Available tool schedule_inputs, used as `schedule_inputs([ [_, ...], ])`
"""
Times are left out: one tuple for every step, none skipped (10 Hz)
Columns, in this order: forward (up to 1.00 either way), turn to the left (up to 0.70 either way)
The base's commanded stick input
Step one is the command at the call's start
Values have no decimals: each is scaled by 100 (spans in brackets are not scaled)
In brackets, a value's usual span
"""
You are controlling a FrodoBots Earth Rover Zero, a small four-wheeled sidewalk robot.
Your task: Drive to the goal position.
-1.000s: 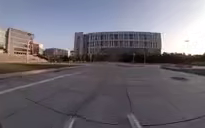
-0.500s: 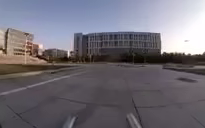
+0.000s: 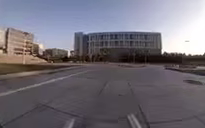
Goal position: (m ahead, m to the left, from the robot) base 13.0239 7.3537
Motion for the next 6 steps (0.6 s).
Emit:
schedule_inputs([
  [70, 14],
  [70, 14],
  [70, 14],
  [70, 14],
  [70, 14],
  [70, 11],
])
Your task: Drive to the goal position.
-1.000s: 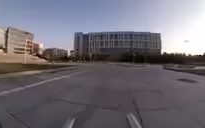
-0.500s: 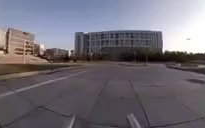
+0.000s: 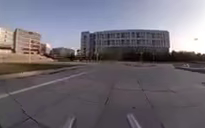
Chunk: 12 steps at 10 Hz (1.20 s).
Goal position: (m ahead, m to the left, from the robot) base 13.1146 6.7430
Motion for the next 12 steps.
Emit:
schedule_inputs([
  [70, 0],
  [70, 0],
  [70, 0],
  [70, 0],
  [70, 0],
  [70, 0],
  [70, 0],
  [70, 0],
  [70, 0],
  [70, -9],
  [70, -12],
  [70, -12],
])
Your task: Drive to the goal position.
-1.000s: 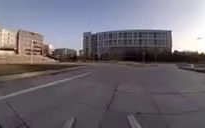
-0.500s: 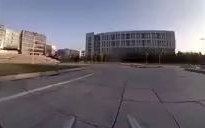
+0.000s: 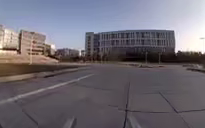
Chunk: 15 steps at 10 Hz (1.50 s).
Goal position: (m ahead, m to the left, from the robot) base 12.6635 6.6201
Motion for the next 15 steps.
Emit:
schedule_inputs([
  [70, -12],
  [70, -12],
  [70, -3],
  [70, 0],
  [70, 0],
  [70, 0],
  [70, 0],
  [70, 0],
  [70, 0],
  [70, 0],
  [70, 0],
  [70, 0],
  [70, 0],
  [70, 0],
  [70, 0],
])
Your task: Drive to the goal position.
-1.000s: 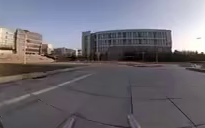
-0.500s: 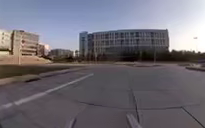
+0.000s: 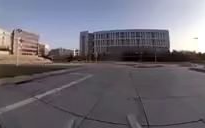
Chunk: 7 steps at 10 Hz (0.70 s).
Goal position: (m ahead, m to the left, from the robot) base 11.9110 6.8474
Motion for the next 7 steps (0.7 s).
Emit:
schedule_inputs([
  [70, 0],
  [70, 0],
  [70, 0],
  [70, 0],
  [70, 0],
  [70, 0],
  [70, 0],
])
